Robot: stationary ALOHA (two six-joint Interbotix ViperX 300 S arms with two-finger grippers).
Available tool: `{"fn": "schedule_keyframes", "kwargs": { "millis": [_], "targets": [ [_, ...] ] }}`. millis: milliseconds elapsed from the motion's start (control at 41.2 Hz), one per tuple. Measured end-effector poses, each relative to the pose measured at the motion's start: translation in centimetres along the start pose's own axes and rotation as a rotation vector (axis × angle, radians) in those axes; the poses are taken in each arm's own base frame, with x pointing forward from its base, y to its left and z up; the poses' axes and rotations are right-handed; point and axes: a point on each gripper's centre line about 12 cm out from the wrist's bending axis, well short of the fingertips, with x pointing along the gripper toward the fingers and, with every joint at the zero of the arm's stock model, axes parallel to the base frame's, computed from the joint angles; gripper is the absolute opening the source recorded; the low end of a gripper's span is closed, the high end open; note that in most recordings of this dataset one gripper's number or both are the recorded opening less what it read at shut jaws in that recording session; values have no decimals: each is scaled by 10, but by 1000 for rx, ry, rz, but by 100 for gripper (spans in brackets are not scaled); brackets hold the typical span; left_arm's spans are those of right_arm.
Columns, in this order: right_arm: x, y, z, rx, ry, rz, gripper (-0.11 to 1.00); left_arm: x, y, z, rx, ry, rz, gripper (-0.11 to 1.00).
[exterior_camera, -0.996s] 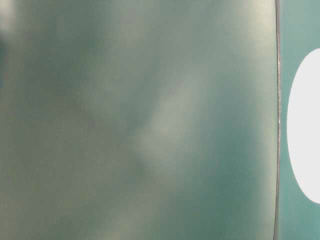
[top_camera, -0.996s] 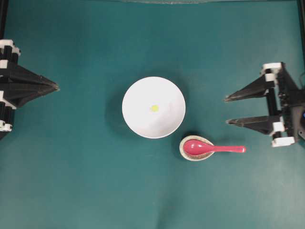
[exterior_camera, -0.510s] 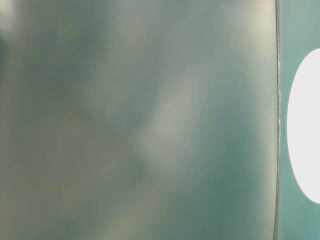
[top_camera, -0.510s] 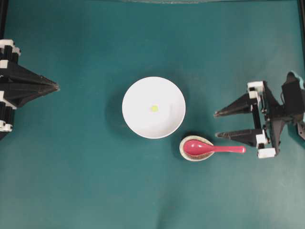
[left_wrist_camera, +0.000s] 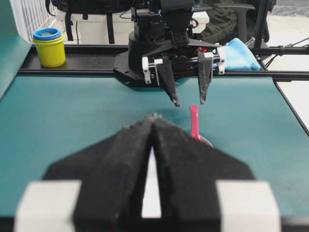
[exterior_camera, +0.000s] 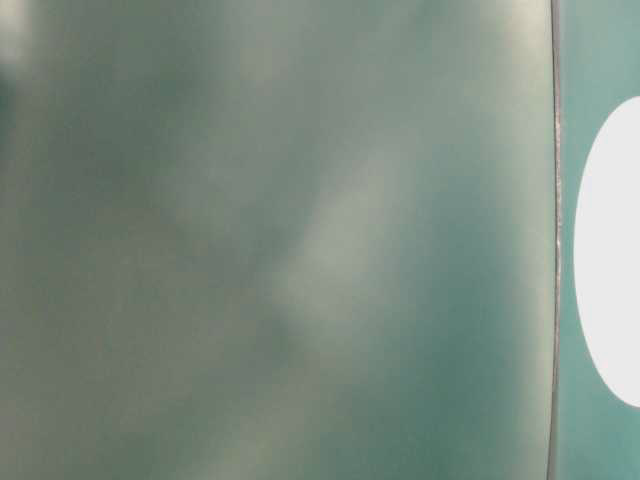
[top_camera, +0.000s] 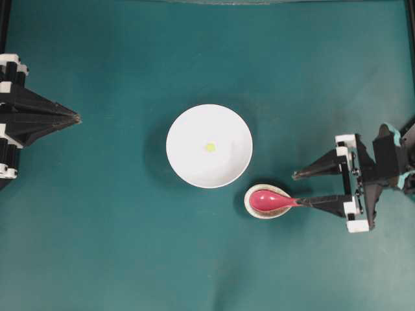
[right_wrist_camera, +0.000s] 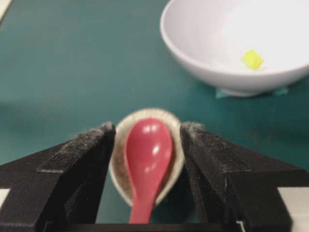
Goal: Scoop the yellow hexagonal prism block from the bowl with a spoon using the right arm.
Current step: 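Close the right gripper on the pink spoon handle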
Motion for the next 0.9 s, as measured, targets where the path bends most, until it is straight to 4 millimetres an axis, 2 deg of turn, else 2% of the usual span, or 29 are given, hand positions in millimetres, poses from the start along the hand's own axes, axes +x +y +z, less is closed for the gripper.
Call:
{"fn": "schedule_keyframes", "kwargs": {
  "millis": [389, 899],
  "targets": [
    [0, 13, -26, -21, 52, -12, 60, 0, 0, -1, 1, 3, 0, 5],
    [4, 9, -50, -80, 106, -45, 60, 0, 0, -1, -8, 6, 0, 5]
  ]
}}
